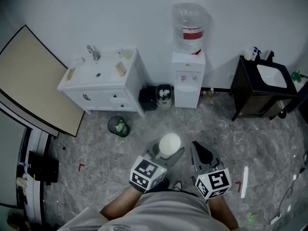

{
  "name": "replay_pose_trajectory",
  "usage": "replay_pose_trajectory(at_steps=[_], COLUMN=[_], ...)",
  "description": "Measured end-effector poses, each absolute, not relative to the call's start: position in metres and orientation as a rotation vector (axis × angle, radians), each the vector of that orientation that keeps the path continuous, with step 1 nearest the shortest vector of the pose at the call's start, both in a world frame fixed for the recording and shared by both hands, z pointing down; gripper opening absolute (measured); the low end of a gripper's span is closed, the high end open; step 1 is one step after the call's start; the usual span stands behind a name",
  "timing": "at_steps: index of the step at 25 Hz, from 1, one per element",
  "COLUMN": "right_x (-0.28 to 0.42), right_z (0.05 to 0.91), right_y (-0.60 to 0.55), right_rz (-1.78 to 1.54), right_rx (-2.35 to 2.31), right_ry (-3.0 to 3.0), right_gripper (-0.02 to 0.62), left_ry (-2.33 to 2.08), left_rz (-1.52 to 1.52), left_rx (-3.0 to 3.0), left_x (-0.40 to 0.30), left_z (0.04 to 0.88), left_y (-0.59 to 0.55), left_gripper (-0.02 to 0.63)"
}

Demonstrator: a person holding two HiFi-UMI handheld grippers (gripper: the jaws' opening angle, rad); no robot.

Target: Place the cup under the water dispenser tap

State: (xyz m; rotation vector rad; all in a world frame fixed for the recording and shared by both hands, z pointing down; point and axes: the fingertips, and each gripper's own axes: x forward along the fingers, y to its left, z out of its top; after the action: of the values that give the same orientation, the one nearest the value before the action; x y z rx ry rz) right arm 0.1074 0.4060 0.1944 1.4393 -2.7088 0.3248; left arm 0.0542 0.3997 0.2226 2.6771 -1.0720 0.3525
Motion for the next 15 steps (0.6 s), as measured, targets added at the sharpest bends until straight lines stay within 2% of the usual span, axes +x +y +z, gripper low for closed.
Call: replay_pose_trajectory(at_steps=[7, 15], right_x=[0.114, 0.088], right_z=[0.213, 0.220], right_y=[0.346, 0.212], right_rz=[0.364, 0.375], right_rx=[1.486, 1.524], right_ry=[-2.661, -2.646], right_gripper=[0.014, 0.014], left_ry=[-1.025, -0.962], left_rz=[0.353, 0.364], left_rx=[2.678, 2.725], left_x=[0.060, 0.041], left_z=[0.241, 0.256], left_y=[0.333, 0.198], left_gripper=[0.268, 0.268])
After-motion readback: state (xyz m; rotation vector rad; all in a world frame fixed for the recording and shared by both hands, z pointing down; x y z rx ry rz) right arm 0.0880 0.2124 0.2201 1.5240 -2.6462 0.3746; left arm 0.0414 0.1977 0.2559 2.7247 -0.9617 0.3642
